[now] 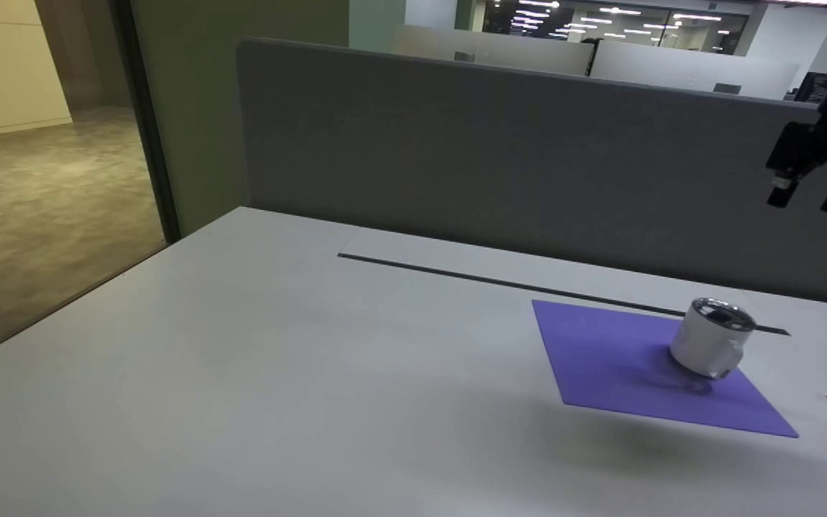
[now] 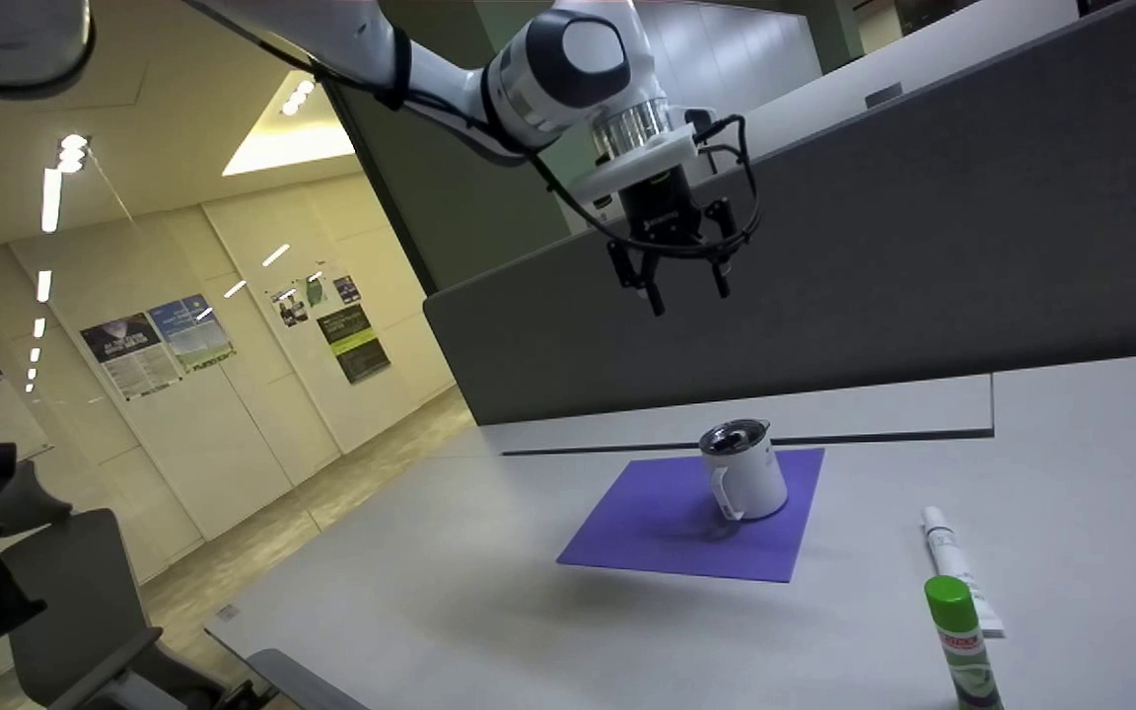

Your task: Remove the silver lid from the white mug

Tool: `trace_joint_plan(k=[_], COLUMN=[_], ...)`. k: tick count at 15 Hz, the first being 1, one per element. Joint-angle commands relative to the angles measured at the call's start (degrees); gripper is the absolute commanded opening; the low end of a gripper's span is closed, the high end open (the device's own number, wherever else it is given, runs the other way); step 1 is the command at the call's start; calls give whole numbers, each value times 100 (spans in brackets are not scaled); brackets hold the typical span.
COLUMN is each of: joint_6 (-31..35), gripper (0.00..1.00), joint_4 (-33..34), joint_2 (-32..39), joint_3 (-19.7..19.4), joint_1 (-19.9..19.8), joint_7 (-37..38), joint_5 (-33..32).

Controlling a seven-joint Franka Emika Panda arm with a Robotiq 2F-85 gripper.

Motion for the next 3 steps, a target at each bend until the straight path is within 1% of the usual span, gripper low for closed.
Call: trace_joint_plan(k=[1, 2, 3], joint_6=[-102, -152, -175], gripper=[90, 96, 100], joint_4=[19, 11, 11], joint_2=[-13, -22, -22], joint_3=[-40, -62, -76], joint_1=[7, 5, 2], joint_7=[9, 17, 18], joint_5=[-1, -3, -5])
